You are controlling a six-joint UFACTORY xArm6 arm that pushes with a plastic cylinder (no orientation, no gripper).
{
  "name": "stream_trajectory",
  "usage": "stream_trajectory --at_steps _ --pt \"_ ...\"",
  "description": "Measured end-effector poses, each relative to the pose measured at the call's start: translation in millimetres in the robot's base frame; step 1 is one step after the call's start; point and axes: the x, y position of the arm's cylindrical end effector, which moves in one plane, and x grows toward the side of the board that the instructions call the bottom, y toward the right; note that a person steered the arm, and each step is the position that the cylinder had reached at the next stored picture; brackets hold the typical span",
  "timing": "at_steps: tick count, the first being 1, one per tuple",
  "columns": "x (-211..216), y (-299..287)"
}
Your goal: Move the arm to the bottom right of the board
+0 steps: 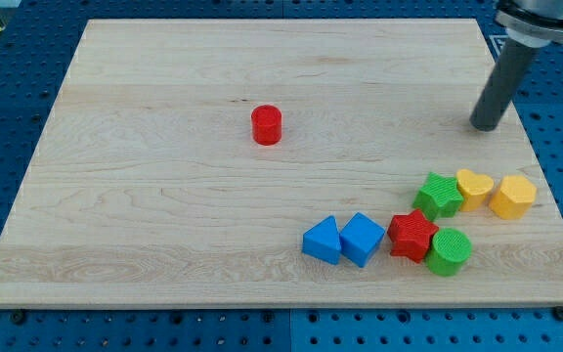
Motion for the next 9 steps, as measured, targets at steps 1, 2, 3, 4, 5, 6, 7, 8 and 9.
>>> stream_trajectory --at_steps 1,2,3,4,5,6,7,8,9 --pt "15.0 24.7" --pt "23.0 50.5" --pt "42.2 78.3" --pt "54.7 87.8" --pt "96.5 88.1" --pt "153.3 84.7" --pt "205.2 68.4" --pt "209.2 59.5" --pt "208.6 55.0"
